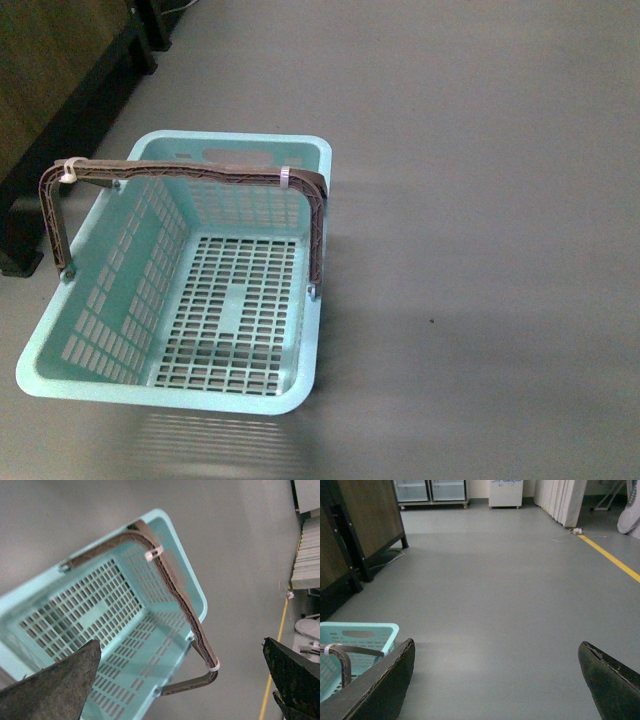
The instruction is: Pick lemon and mango into basket
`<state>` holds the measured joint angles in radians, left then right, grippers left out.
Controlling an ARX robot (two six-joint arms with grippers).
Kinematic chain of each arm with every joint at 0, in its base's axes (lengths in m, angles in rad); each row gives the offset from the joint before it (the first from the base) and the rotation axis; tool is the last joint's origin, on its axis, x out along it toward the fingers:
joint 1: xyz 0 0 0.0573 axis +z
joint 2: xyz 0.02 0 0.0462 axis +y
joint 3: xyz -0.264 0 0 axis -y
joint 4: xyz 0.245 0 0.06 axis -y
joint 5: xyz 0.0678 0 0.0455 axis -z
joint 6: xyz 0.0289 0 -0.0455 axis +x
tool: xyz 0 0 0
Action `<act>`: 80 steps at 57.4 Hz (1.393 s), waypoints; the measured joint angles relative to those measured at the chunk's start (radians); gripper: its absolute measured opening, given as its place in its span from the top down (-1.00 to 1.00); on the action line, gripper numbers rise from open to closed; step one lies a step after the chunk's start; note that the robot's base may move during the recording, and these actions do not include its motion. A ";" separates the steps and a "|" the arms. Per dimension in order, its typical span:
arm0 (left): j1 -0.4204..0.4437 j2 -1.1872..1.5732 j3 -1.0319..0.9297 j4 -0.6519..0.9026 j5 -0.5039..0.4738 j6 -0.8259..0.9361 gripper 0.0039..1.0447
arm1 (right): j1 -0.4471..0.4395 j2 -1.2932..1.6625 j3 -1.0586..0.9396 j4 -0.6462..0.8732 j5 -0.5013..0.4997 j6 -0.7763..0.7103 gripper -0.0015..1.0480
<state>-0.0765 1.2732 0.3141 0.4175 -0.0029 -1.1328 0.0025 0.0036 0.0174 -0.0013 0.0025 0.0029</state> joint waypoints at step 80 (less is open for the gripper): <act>-0.175 0.885 0.715 0.032 -0.085 -0.380 0.87 | 0.000 0.000 0.000 0.000 0.000 0.000 -0.83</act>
<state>-0.2512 2.1578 1.0286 0.4492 -0.0883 -1.5127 0.0021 0.0036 0.0174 -0.0013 0.0025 0.0029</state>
